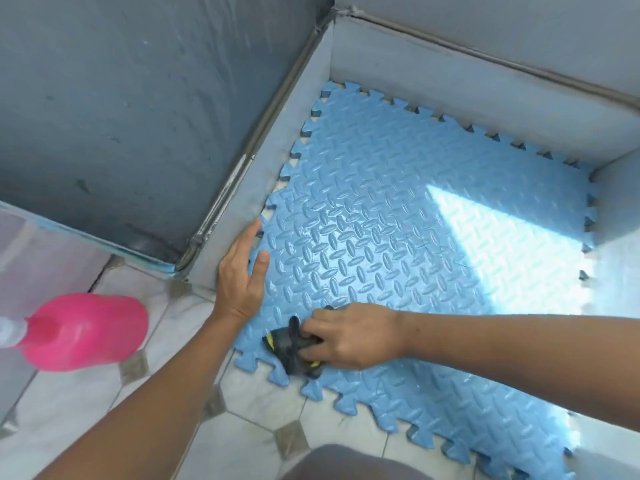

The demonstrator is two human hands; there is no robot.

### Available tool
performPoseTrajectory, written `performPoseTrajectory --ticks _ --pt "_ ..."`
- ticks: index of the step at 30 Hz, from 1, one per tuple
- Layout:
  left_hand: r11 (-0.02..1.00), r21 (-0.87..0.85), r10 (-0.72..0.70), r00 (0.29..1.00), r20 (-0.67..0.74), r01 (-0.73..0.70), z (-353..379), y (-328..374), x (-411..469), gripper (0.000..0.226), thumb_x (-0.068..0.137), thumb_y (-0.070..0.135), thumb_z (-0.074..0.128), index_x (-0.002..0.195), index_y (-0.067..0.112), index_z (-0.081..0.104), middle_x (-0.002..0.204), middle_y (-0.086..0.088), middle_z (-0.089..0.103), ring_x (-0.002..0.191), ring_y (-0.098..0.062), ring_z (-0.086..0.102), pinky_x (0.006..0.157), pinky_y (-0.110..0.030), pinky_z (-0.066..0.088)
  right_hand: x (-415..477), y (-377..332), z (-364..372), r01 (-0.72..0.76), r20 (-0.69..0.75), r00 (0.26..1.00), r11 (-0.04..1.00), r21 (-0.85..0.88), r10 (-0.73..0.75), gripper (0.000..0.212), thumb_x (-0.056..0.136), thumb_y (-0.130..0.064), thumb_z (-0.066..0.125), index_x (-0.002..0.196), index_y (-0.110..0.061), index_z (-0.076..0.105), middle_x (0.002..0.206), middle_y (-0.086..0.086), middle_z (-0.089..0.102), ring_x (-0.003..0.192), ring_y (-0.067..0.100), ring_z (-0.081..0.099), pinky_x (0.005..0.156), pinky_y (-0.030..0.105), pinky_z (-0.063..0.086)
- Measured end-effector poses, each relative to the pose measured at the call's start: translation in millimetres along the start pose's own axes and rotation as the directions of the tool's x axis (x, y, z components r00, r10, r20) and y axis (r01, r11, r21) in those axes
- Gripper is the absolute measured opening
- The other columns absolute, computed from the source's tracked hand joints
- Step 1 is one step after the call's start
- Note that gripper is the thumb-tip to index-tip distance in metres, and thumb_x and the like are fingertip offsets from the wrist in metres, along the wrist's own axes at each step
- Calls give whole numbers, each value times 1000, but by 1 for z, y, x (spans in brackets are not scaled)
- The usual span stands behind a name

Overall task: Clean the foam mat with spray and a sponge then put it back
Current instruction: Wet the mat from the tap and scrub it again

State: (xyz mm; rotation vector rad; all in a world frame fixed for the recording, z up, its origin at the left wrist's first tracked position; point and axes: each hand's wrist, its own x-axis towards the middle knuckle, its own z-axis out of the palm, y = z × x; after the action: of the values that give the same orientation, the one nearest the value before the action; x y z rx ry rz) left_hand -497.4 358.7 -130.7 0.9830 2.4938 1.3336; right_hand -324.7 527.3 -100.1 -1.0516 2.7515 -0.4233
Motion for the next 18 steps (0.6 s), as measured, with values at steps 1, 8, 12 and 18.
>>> performPoseTrajectory --ticks 1,8,12,18 --pt "1000 -2 -4 1000 -1 4 0 1 0 86 103 65 23 147 -4 49 144 -16 59 130 -12 52 114 -12 32 -8 10 -3 -2 -2 1000 1000 -17 2 30 97 -32 59 126 -25 62 116 5 54 98 20 51 54 31 46" --pt "999 -32 -25 1000 12 25 0 0 -3 89 101 69 23 149 -2 47 145 -15 59 133 -21 55 115 -20 37 -16 160 -39 -790 -399 470 577 208 787 34 99 -37 53 125 -19 65 117 18 52 108 39 53 84 43 51" --pt "990 -127 -57 997 43 62 -1 -2 -3 91 99 73 25 152 1 40 149 -14 55 139 -22 53 119 -40 39 38 165 -34 -861 -403 220 371 348 888 29 92 -26 55 113 -13 70 118 20 54 103 40 52 84 45 49" --pt "823 -506 -253 964 77 256 -9 18 13 100 89 85 24 154 10 38 156 -8 48 146 -11 44 122 -29 31 66 38 -2 -494 -298 783 837 235 546 27 89 -25 58 113 -16 68 105 11 54 87 30 50 76 41 47"
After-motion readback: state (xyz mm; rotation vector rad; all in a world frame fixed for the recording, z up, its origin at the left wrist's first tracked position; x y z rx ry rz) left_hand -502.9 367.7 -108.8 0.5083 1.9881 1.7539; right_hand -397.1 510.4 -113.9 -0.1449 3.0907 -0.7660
